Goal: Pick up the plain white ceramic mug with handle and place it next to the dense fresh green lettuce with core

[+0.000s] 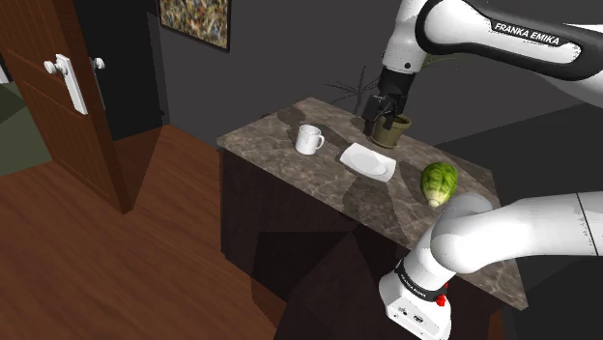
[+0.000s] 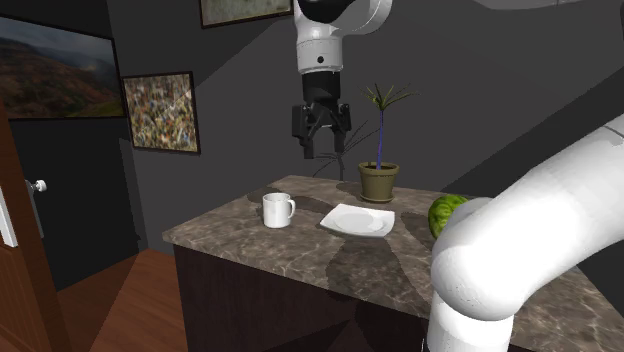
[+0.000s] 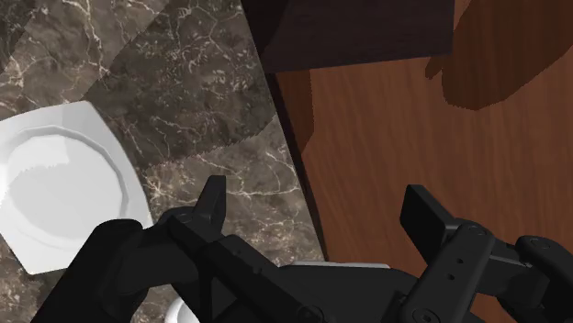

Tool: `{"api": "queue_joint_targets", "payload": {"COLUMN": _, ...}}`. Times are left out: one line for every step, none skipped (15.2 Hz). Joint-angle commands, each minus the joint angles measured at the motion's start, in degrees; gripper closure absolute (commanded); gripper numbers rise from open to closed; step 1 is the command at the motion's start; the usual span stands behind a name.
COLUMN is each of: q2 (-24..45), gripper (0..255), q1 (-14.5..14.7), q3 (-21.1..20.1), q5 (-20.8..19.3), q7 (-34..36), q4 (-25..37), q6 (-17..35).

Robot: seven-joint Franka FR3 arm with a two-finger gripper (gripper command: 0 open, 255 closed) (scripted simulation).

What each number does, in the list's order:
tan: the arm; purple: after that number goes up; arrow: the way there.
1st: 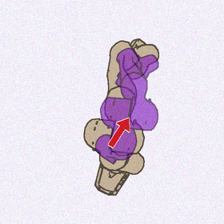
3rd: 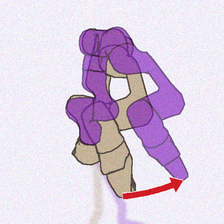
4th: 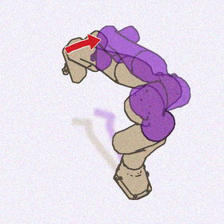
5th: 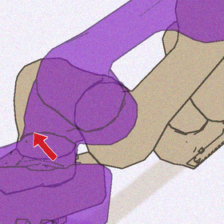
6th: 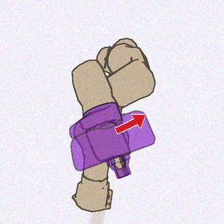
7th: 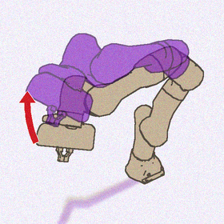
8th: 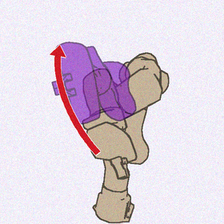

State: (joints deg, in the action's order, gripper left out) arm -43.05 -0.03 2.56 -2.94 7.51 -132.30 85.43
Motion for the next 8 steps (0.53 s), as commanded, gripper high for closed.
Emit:
{"api": "queue_joint_targets", "payload": {"q2": 0.0, "gripper": 0, "q1": 0.0, "q3": 0.0, "q5": 0.0, "q7": 0.0, "q4": 0.0, "q6": 0.0}}
{"api": "queue_joint_targets", "payload": {"q2": 1.5, "gripper": 0, "q1": -0.1, "q3": 0.5, "q5": -0.2, "q7": -0.3, "q4": -0.1, "q6": 1.8}}
{"api": "queue_joint_targets", "payload": {"q2": 3.1, "gripper": 0, "q1": -0.2, "q3": 0.9, "q5": -0.5, "q7": -0.7, "q4": -0.1, "q6": 3.5}}
{"api": "queue_joint_targets", "payload": {"q2": 4.8, "gripper": 0, "q1": -0.4, "q3": 1.4, "q5": -0.7, "q7": -1.0, "q4": 0.0, "q6": 5.2}}
{"api": "queue_joint_targets", "payload": {"q2": 6.5, "gripper": 0, "q1": -0.5, "q3": 1.8, "q5": -0.8, "q7": -1.3, "q4": 0.1, "q6": 6.9}}
{"api": "queue_joint_targets", "payload": {"q2": 8.2, "gripper": 0, "q1": -0.6, "q3": 2.3, "q5": -1.0, "q7": -1.6, "q4": 0.4, "q6": 8.6}}
{"api": "queue_joint_targets", "payload": {"q2": 10.0, "gripper": 0, "q1": -0.7, "q3": 2.7, "q5": -1.1, "q7": -2.0, "q4": 0.7, "q6": 10.2}}
{"api": "queue_joint_targets", "payload": {"q2": 11.8, "gripper": 0, "q1": -0.8, "q3": 3.1, "q5": -1.2, "q7": -2.3, "q4": 1.1, "q6": 11.8}}
